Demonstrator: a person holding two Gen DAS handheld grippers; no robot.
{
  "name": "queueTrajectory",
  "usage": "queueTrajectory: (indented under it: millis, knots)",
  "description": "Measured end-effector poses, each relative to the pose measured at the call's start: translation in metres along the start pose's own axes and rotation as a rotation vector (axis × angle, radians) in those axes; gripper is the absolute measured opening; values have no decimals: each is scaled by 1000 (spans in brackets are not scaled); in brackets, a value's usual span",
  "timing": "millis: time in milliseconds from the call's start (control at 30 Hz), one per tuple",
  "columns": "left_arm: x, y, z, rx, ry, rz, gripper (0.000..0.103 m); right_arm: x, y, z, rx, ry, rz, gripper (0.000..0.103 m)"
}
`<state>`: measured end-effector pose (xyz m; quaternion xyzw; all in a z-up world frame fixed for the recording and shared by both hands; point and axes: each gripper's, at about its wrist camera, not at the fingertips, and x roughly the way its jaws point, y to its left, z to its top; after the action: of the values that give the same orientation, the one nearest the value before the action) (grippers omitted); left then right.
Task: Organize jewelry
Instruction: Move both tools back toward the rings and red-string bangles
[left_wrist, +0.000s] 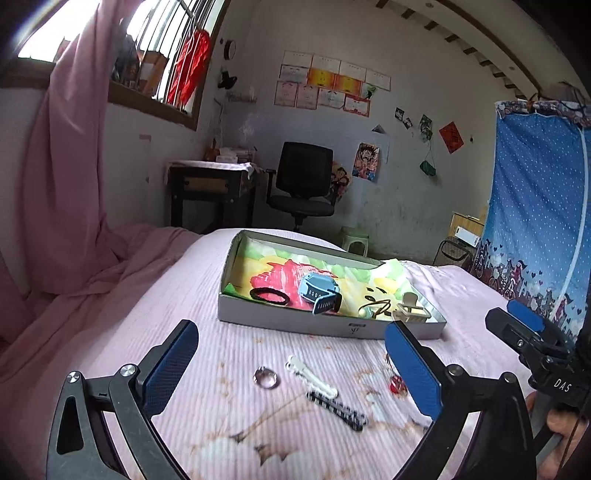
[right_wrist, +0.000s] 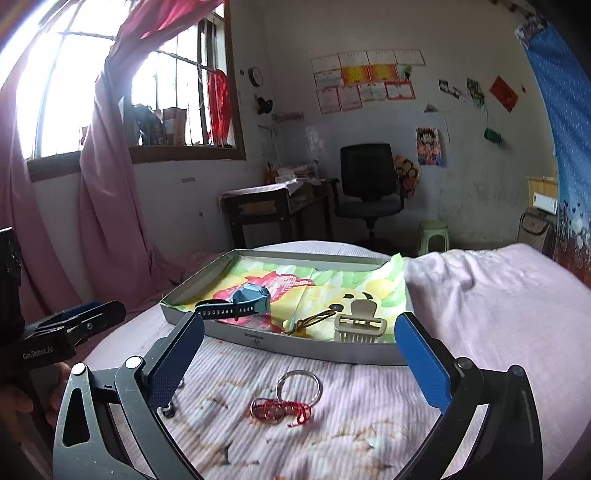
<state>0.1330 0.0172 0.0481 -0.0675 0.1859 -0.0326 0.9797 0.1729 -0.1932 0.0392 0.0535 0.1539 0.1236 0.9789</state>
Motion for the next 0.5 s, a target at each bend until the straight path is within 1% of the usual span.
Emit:
queueTrajectory:
  millis: [133, 300, 500]
  knots:
    - [-13, 2, -7, 12, -14, 5, 102, -19, 5, -5, -47, -23, -15, 102]
    - [-25, 4, -18, 29, -28, 14, 102, -35, 9, -9, -61, -24, -15, 102]
    - [-29, 3, -29, 61, -3, 15, 102, -43, 9, -24, -75, 24, -12, 102]
